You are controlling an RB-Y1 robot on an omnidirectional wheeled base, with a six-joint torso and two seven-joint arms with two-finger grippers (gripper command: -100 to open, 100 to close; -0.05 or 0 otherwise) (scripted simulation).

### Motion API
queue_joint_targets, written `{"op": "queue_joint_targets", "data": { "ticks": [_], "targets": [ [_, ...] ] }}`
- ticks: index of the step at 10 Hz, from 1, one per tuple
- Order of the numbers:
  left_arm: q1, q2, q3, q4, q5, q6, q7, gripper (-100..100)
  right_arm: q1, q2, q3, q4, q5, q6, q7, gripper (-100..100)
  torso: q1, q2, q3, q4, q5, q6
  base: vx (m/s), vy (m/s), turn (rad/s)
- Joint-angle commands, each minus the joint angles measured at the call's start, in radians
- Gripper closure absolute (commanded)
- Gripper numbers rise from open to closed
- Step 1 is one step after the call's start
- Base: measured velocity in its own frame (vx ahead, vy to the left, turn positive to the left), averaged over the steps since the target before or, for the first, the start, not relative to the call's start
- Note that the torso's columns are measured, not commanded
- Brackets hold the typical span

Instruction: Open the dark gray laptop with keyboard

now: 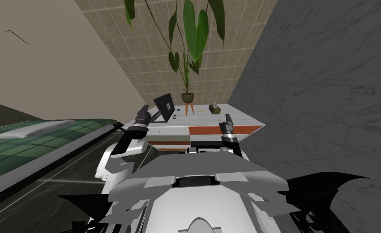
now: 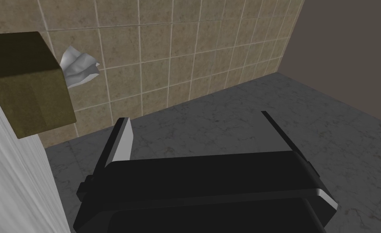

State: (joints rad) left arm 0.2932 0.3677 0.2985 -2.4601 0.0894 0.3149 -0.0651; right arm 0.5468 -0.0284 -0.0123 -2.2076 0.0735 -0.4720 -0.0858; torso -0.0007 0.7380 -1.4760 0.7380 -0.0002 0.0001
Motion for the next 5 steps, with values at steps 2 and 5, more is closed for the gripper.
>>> {"op": "queue_joint_targets", "data": {
  "ticks": [2, 5],
  "targets": [
    [-0.018, 0.03, 0.024, 0.002, 0.017, 0.091, 0.008, -100, 0.0, 0.0, 0.0, 0.0, 0.0, 0.0, 0.0, 0, 0.001, 0.0, 0.0, 0.0, 0.0, 0.0, 0.007, -0.033, -0.027],
    [-0.044, 0.072, 0.054, 0.007, 0.037, 0.177, 0.017, -100, 0.0, 0.0, 0.0, 0.0, 0.0, 0.0, 0.0, 0, 0.001, 0.0, 0.0, 0.0, 0.0, 0.0, 0.006, -0.03, -0.027]
  ]
}}
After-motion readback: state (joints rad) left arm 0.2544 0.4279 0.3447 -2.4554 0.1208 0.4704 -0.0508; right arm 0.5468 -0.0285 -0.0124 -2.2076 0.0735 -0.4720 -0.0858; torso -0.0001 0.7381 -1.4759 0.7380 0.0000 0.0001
